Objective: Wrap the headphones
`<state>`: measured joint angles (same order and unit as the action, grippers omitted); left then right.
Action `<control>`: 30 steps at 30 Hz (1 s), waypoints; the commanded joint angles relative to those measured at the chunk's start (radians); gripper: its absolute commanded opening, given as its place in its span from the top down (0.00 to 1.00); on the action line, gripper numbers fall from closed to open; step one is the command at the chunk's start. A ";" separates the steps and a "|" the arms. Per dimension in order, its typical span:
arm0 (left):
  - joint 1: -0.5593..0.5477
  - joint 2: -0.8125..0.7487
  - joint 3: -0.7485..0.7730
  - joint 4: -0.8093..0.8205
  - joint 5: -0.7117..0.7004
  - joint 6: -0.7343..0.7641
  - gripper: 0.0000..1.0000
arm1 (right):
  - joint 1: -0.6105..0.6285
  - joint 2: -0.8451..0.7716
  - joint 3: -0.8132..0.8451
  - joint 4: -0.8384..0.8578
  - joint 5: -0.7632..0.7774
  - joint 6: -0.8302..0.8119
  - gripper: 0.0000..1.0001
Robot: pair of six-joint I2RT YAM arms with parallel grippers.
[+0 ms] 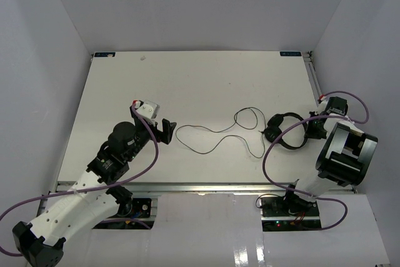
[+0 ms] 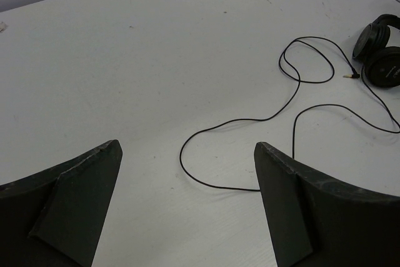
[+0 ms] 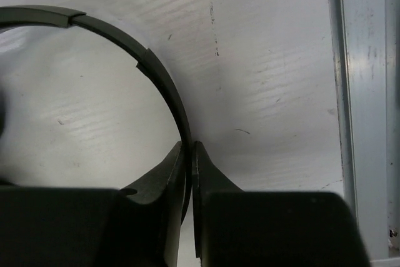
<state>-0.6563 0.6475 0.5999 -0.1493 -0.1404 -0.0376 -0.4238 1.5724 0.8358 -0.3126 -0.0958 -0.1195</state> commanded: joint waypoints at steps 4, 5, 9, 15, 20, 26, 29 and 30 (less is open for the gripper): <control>0.004 -0.013 0.012 0.008 0.020 0.000 0.02 | 0.004 -0.092 0.040 -0.021 -0.272 -0.007 0.92; 0.004 -0.011 0.012 0.007 0.022 -0.001 0.02 | 0.004 -0.109 0.058 -0.029 -0.293 -0.005 0.92; 0.004 -0.006 0.012 0.008 0.022 0.001 0.02 | 0.005 -0.147 0.112 -0.078 -0.423 0.001 0.92; 0.004 0.000 0.011 0.007 0.024 0.001 0.02 | 0.066 -0.212 0.140 -0.078 -0.505 -0.002 0.92; 0.004 0.001 0.005 0.013 0.035 0.002 0.02 | 0.164 -0.290 0.137 -0.048 -0.370 -0.079 0.92; 0.004 0.006 0.003 0.016 0.051 0.005 0.02 | 0.214 -0.332 0.119 -0.073 -0.386 -0.221 0.92; 0.004 0.007 -0.028 0.079 0.250 0.016 0.02 | 0.220 -0.344 0.135 -0.107 -0.522 -0.259 0.92; 0.004 0.010 -0.045 0.116 0.341 0.024 0.02 | 0.223 -0.343 0.147 -0.126 -0.575 -0.261 0.92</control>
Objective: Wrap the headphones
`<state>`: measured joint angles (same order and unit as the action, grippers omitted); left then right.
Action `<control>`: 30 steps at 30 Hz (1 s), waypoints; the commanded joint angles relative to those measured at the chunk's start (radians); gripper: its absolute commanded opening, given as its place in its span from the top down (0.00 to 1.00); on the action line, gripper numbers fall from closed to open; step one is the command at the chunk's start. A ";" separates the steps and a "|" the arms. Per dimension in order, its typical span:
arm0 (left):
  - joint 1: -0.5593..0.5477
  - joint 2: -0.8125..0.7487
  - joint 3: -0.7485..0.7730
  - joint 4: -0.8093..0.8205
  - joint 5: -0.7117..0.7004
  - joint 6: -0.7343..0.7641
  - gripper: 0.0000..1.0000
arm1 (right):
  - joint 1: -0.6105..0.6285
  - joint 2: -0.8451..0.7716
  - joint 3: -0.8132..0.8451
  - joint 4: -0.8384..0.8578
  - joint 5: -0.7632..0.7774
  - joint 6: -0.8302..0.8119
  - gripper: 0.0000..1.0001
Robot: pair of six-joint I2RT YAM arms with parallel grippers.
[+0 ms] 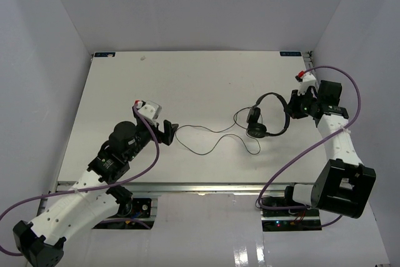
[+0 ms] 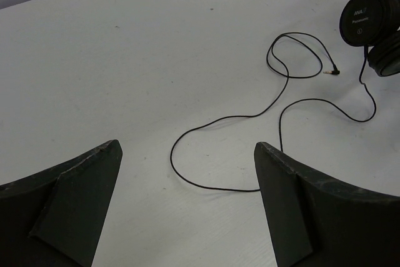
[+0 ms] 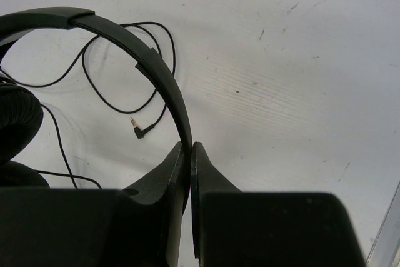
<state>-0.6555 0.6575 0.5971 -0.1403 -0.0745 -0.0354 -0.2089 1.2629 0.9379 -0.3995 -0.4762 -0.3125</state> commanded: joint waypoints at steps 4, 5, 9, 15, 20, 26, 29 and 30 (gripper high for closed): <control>0.004 0.028 -0.138 0.324 0.684 0.066 0.02 | 0.017 -0.019 0.156 -0.089 -0.337 -0.029 0.92; 0.004 0.028 -0.175 0.404 0.729 0.054 0.02 | 0.018 -0.019 0.189 -0.094 -0.354 0.000 0.92; 0.002 0.083 -0.258 0.697 0.803 -0.017 0.02 | 0.019 -0.016 0.307 -0.108 -0.355 0.132 0.92; -0.129 0.263 -0.230 0.867 0.664 0.019 0.02 | 0.017 -0.039 0.360 -0.108 -0.377 0.311 0.92; -0.280 0.437 -0.141 0.914 0.421 0.192 0.02 | 0.016 -0.064 0.370 -0.066 -0.431 0.440 0.92; -0.289 0.596 -0.080 0.952 0.333 0.284 0.02 | 0.009 -0.067 0.421 -0.062 -0.483 0.527 0.92; -0.289 0.656 -0.046 0.947 0.282 0.315 0.04 | 0.007 -0.074 0.425 -0.054 -0.495 0.549 0.92; -0.289 0.674 -0.031 0.940 0.272 0.321 0.05 | 0.005 -0.078 0.421 -0.046 -0.501 0.556 0.92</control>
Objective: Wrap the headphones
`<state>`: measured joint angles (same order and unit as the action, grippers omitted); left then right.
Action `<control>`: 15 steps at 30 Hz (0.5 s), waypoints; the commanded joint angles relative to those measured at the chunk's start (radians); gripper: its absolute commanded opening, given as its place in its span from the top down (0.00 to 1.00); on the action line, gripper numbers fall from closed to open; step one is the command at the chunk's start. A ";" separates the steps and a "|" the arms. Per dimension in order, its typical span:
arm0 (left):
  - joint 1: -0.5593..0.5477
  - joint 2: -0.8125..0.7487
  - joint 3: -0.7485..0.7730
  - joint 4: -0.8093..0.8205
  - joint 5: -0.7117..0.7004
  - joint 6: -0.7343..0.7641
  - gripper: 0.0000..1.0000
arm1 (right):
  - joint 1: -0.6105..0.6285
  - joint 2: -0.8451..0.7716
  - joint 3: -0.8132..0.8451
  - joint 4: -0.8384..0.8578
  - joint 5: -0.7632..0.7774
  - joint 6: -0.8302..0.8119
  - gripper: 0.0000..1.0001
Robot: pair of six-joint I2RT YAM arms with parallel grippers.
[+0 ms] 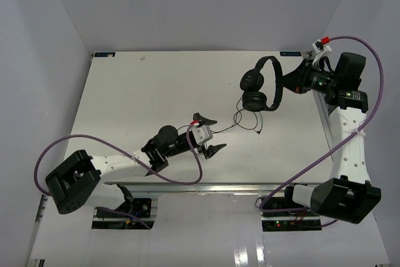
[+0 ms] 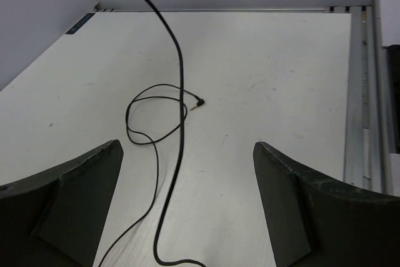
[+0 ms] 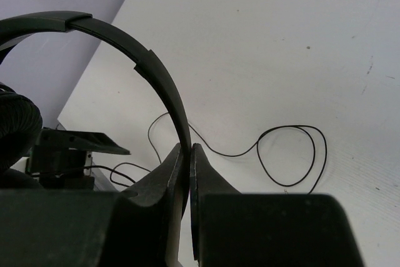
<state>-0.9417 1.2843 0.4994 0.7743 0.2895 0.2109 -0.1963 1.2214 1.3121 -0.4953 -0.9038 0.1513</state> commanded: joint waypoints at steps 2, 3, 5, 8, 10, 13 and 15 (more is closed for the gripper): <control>-0.003 0.081 0.078 0.000 -0.115 0.078 0.10 | -0.012 -0.044 0.037 0.066 -0.083 0.112 0.92; -0.003 0.091 0.081 -0.003 -0.130 0.073 0.11 | -0.015 -0.047 0.035 0.069 -0.089 0.121 0.92; -0.003 0.093 0.052 0.030 -0.152 0.067 0.13 | -0.020 -0.054 0.038 0.071 -0.092 0.128 0.92; -0.002 0.083 0.013 0.047 -0.161 0.056 0.17 | -0.029 -0.057 0.047 0.071 -0.098 0.135 0.92; -0.002 0.076 -0.006 0.042 -0.159 0.048 0.19 | -0.037 -0.056 0.052 0.075 -0.105 0.147 0.92; -0.001 0.074 -0.046 0.070 -0.161 0.019 0.21 | -0.047 -0.053 0.053 0.088 -0.129 0.176 0.92; 0.000 0.083 -0.077 0.108 -0.157 -0.004 0.27 | -0.052 -0.053 0.052 0.089 -0.136 0.187 0.92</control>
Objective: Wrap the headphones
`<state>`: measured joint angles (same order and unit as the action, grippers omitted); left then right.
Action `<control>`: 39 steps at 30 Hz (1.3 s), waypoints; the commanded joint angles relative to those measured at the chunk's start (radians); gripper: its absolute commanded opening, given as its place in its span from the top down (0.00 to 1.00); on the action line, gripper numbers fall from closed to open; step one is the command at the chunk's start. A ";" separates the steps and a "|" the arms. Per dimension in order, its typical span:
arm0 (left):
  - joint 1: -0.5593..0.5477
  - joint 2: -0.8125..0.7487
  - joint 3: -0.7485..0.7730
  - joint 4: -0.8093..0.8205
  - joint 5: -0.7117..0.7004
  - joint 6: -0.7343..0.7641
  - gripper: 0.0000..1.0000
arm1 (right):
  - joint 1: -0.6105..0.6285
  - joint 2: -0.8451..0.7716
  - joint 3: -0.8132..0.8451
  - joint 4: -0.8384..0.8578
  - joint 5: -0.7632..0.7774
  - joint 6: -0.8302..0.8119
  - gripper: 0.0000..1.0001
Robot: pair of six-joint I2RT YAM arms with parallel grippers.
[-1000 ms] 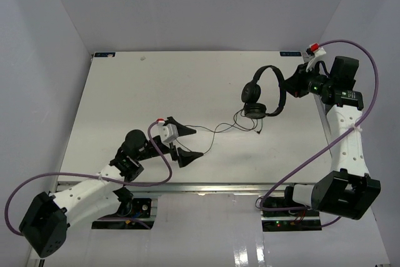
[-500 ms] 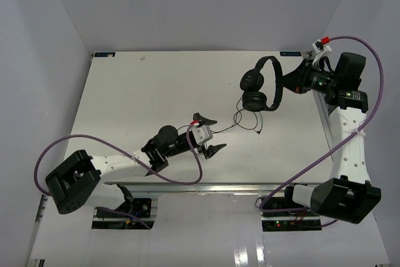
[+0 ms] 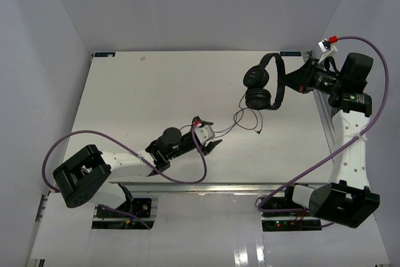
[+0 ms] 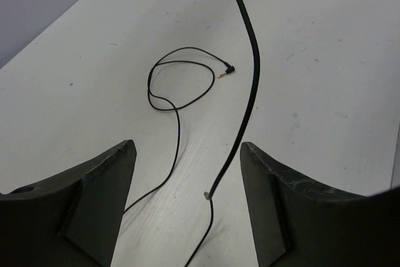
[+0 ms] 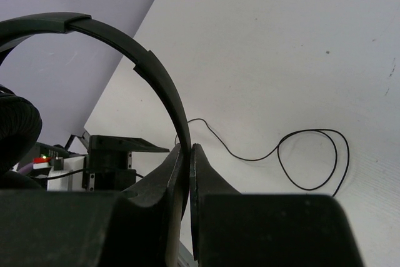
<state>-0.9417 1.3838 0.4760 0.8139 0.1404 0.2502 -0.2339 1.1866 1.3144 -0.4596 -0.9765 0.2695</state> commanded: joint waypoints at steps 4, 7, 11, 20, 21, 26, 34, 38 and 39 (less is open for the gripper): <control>0.000 0.027 -0.074 0.113 0.021 -0.076 0.40 | -0.020 -0.019 0.053 0.057 -0.070 0.084 0.92; 0.000 0.072 -0.066 0.146 0.033 -0.097 0.48 | -0.022 -0.019 0.062 0.056 -0.072 0.094 0.92; 0.000 0.125 -0.046 0.180 0.043 -0.117 0.52 | -0.026 -0.019 0.064 0.059 -0.078 0.109 0.92; 0.000 0.196 -0.014 0.266 0.043 -0.163 0.66 | -0.036 -0.018 0.053 0.073 -0.077 0.125 0.92; 0.000 0.201 -0.011 0.277 0.042 -0.169 0.65 | -0.038 -0.019 0.046 0.079 -0.079 0.131 0.92; 0.000 0.225 -0.002 0.313 0.042 -0.189 0.61 | -0.039 -0.021 0.037 0.081 -0.079 0.135 0.92; -0.002 0.229 -0.016 0.331 0.072 -0.239 1.00 | -0.042 -0.022 0.031 0.089 -0.067 0.152 0.92; -0.019 0.237 0.014 0.276 0.061 -0.287 1.00 | -0.042 -0.022 -0.001 0.153 -0.001 0.251 0.92; -0.026 0.243 0.029 0.261 0.054 -0.291 1.00 | -0.042 -0.024 -0.003 0.161 0.032 0.276 0.92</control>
<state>-0.9444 1.6287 0.4559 1.1022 0.1904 0.0123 -0.2691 1.1859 1.3226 -0.3891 -1.0072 0.4196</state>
